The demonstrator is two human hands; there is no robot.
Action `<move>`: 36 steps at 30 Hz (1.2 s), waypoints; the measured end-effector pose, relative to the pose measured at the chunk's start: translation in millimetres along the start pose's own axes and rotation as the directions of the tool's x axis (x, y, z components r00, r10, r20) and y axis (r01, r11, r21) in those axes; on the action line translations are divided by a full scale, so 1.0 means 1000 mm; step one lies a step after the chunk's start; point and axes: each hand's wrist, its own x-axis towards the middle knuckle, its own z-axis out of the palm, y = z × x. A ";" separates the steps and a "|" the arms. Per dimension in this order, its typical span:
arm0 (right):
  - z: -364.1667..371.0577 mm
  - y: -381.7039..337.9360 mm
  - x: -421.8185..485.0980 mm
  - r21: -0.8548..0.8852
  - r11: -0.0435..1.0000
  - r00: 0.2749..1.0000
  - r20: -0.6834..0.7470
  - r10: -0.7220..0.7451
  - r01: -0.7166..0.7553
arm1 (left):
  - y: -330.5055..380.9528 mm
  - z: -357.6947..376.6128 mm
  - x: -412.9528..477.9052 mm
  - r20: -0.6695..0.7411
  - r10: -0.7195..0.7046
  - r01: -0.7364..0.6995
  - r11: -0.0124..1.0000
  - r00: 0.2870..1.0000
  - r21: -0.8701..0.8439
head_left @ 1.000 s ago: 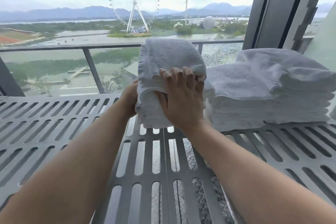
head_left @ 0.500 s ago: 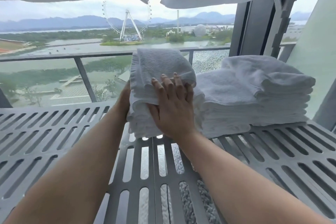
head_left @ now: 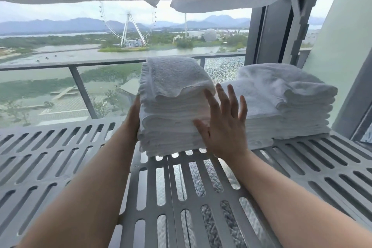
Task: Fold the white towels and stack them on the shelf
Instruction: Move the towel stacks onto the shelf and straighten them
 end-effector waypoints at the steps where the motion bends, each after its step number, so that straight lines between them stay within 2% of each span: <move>1: 0.003 0.002 -0.001 0.000 1.000 1.000 0.006 -0.016 0.016 | -0.001 0.001 0.000 0.025 0.017 -0.016 1.000 1.000 -0.018; 6: 0.018 -0.001 0.004 0.043 0.995 0.995 -0.034 -0.089 0.090 | -0.002 -0.005 0.003 0.110 -0.032 0.035 0.999 0.993 -0.021; 11: 0.024 -0.003 0.010 0.069 0.995 0.997 -0.044 -0.064 0.067 | -0.002 -0.004 0.006 0.086 -0.083 0.085 0.996 0.993 -0.025; 14: 0.021 -0.004 0.009 0.093 0.993 0.993 -0.096 -0.063 0.072 | -0.006 -0.005 0.004 0.014 -0.089 0.089 0.996 0.996 0.012; 17: 0.019 -0.013 0.009 0.129 0.973 0.972 -0.162 -0.171 0.193 | -0.007 -0.004 0.007 0.041 -0.065 0.066 0.998 0.997 -0.014; 20: 0.023 -0.028 0.013 0.107 0.958 0.958 -0.141 -0.249 0.265 | -0.004 -0.002 0.006 -0.006 -0.128 0.129 0.992 0.992 0.020; 27: 0.034 -0.027 0.017 0.103 0.963 0.964 -0.123 -0.235 0.248 | -0.007 -0.009 0.014 0.064 -0.141 0.145 0.987 0.988 -0.074; 30: 0.036 -0.027 0.014 0.120 0.961 0.962 -0.145 -0.230 0.248 | -0.009 -0.008 0.014 0.036 -0.142 0.145 0.983 0.989 -0.113; 36: 0.045 -0.024 0.012 0.076 0.968 0.964 -0.139 -0.225 0.237 | -0.017 -0.001 0.015 0.086 -0.179 0.196 0.943 0.980 -0.270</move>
